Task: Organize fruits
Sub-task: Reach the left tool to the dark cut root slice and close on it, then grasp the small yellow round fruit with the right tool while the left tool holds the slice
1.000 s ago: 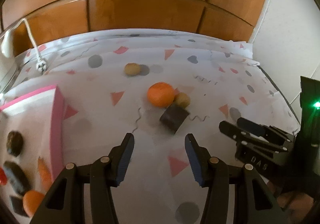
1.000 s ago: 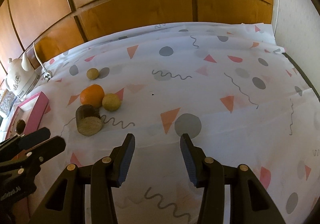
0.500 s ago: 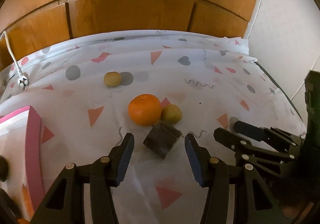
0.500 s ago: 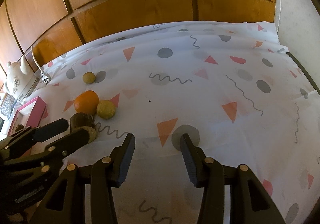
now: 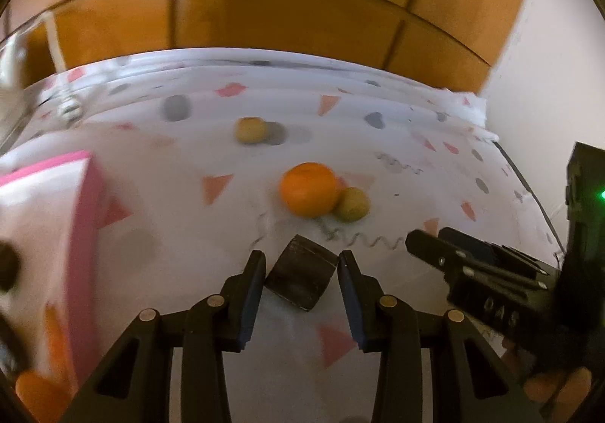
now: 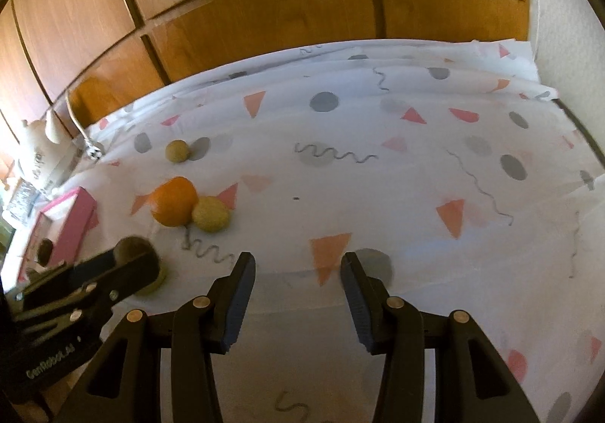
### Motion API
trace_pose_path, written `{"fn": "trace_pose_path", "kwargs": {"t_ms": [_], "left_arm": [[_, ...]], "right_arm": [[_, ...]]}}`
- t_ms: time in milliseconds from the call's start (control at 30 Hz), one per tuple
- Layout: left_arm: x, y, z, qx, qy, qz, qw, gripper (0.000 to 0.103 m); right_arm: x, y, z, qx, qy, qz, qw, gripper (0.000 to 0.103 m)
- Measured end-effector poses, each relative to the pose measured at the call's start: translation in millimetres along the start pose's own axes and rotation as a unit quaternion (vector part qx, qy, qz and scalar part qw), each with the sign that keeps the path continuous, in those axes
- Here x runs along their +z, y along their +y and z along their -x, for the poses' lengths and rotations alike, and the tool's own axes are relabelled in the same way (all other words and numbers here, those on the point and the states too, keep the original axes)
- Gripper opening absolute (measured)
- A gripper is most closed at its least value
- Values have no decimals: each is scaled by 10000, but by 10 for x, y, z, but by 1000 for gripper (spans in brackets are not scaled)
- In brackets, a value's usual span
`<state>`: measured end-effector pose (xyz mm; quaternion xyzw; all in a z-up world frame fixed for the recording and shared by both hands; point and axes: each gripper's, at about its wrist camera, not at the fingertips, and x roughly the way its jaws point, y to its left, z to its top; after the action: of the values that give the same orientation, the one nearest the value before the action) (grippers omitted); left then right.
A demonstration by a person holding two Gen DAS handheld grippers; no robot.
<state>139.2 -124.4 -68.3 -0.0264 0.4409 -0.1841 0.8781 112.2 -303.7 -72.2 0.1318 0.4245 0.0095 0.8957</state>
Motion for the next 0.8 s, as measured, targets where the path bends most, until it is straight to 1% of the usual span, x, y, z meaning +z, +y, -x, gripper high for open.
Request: {"fn": "trace_pose_path", "kwargs": {"t_ms": [67, 100, 133, 167, 200, 267, 367, 533, 633, 667, 700, 733, 800], "left_arm": [[-75, 30, 66, 247, -96, 21, 9996, 40], [-132, 54, 82, 323, -128, 39, 9994, 40], [-162, 80, 84, 315, -159, 61, 9994, 40], [-181, 92, 76, 377, -154, 66, 9991, 34], [-199, 115, 38, 435, -47, 104, 9990, 31], [-197, 152, 17, 389, -67, 201, 9990, 31], [-192, 166, 11, 366, -74, 246, 9990, 31], [-206, 166, -6, 364, -98, 227, 9990, 31], [-214, 146, -16, 410, -119, 180, 9989, 31], [-220, 145, -17, 409, -127, 177, 9989, 31], [-224, 145, -18, 408, -135, 176, 9989, 31], [-233, 141, -18, 417, -142, 164, 9989, 31], [-248, 143, -16, 422, -160, 151, 9989, 30]], "right_arm": [[31, 53, -19, 146, 0, 37, 9999, 48], [45, 92, -29, 189, -12, 89, 9998, 48], [65, 138, -42, 240, -18, 162, 9996, 48], [85, 195, -56, 294, -29, 269, 9992, 44], [104, 241, -70, 312, -40, 374, 9988, 42], [157, 352, -122, 296, -35, 663, 9974, 40], [211, 455, -230, 365, 104, 979, 9945, 40], [259, 593, -376, 385, 292, 1443, 9884, 41], [278, 661, -461, 316, 313, 1658, 9852, 40], [274, 676, -461, 301, 283, 1716, 9843, 36], [275, 682, -469, 307, 272, 1750, 9837, 29], [271, 688, -475, 267, 259, 1772, 9835, 27], [258, 679, -460, 259, 235, 1745, 9840, 27]]}}
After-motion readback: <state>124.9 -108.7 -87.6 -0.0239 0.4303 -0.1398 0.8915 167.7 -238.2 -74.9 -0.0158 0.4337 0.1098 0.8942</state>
